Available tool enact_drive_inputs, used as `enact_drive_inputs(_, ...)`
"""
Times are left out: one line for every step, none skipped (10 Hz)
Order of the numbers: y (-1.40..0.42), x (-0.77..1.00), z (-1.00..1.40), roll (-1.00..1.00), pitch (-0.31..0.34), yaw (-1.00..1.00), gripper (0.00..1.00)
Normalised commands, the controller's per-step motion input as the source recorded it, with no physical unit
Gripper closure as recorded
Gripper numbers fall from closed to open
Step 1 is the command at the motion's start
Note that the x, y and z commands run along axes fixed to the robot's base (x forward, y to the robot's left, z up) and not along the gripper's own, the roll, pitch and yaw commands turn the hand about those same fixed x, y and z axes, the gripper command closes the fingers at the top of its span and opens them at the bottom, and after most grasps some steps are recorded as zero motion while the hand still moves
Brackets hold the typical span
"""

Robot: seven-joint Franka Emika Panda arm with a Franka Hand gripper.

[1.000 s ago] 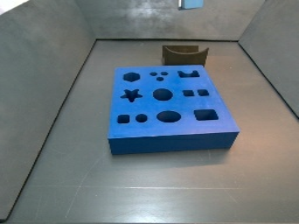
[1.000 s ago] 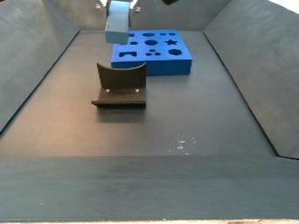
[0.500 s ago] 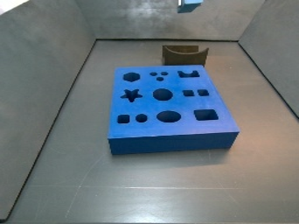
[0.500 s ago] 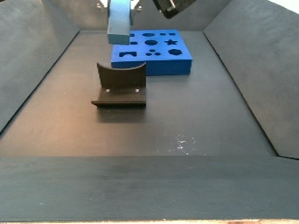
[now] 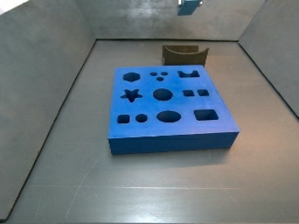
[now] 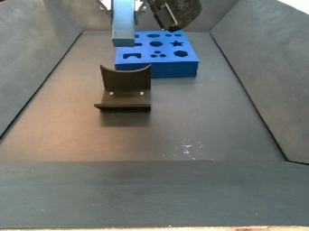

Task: Pick up the rectangle object. Move up. Place the rectangle object on the fixture. Regrasp the rectangle object. Move to above the board. Insert the rectangle object.
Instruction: Place the rectangle object on the fixture.

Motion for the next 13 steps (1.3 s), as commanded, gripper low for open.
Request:
enact_drive_inputs(0.04,0.07,-0.02,-0.33,0.057,-0.13,1.00)
enact_drive_inputs(0.14,0.13,-1.00,-1.00,0.212,-0.10,1.00)
enact_drive_inputs(0.14,0.13,-1.00,-1.00,0.208,-0.10,1.00)
enact_drive_inputs(0.14,0.14,-1.00,-1.00,0.229,-0.13,1.00)
enact_drive_inputs(0.14,0.15,-1.00,-1.00,0.257,-0.16,1.00)
enact_drive_inputs(0.14,0.16,-1.00,-1.00,0.266,-0.23,1.00)
enact_drive_inputs(0.14,0.16,-1.00,-1.00,0.257,-0.25,1.00)
enact_drive_inputs(0.15,0.18,-1.00,-0.88,0.217,-0.24,1.00)
enact_drive_inputs(0.15,0.19,-1.00,-0.75,0.181,-0.24,1.00)
enact_drive_inputs(0.12,0.18,-0.90,-0.53,0.106,-0.24,1.00)
enact_drive_inputs(0.10,0.15,-0.72,-0.41,0.051,-0.23,1.00)
enact_drive_inputs(0.08,0.11,-0.47,-0.33,-0.001,-0.21,1.00)
enact_drive_inputs(0.06,0.10,-0.29,-0.29,-0.039,-0.19,1.00)
